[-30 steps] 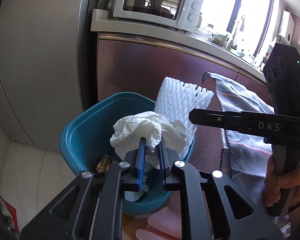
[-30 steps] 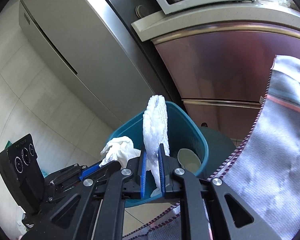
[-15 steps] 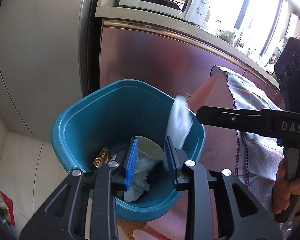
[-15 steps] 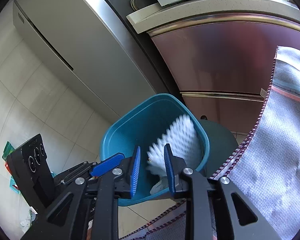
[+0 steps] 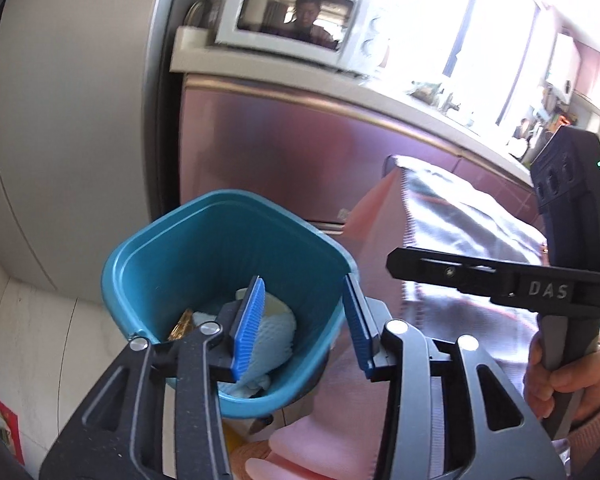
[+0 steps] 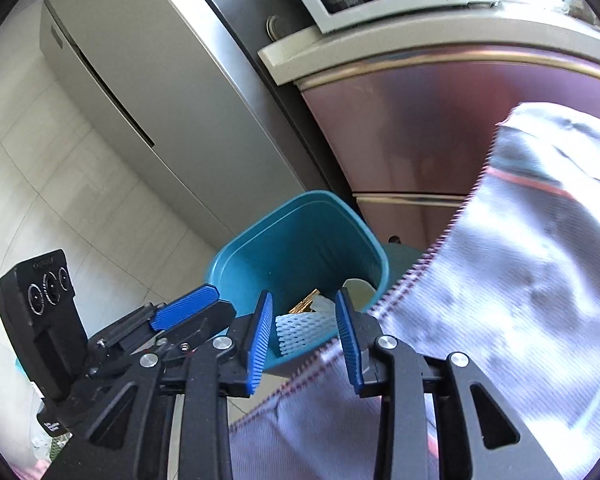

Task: Collect trash
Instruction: 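Move both open tools back over the trash on the cloth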

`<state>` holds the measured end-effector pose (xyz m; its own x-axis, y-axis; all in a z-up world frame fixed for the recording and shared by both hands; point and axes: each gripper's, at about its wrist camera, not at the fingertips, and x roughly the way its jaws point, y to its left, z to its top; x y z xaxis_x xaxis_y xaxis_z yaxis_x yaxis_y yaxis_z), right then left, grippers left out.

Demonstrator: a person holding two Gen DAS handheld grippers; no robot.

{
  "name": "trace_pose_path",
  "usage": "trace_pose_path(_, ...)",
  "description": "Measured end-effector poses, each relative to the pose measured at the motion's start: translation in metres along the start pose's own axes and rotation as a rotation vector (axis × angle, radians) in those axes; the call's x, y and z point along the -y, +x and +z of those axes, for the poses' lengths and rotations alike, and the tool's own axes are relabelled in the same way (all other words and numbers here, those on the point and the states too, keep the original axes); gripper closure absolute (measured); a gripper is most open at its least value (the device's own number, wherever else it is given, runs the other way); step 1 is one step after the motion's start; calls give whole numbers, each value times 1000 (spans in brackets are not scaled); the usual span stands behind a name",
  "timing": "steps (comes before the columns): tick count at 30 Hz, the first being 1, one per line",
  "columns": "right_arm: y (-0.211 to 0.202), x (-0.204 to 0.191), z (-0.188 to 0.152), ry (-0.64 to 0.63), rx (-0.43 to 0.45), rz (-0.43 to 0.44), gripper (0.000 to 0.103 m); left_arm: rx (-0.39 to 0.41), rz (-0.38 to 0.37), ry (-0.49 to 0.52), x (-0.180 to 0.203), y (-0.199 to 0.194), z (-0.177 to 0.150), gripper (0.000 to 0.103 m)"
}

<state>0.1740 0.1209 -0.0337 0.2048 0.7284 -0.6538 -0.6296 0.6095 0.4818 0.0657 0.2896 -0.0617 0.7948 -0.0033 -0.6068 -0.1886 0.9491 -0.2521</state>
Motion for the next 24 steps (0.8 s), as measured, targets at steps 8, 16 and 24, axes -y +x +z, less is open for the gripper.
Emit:
trace_pose_path(8, -59, -5, -23, -40, 91, -37, 64, 75, -106, 97, 55, -30, 3, 47)
trace_pose_path(16, -143, 14, -60, -47, 200, -132, 56, 70, -267, 214, 131, -38, -7, 40)
trace_pose_path(24, -219, 53, -107, 33, 282, -287, 55, 7, -408, 307, 212, -29, -29, 40)
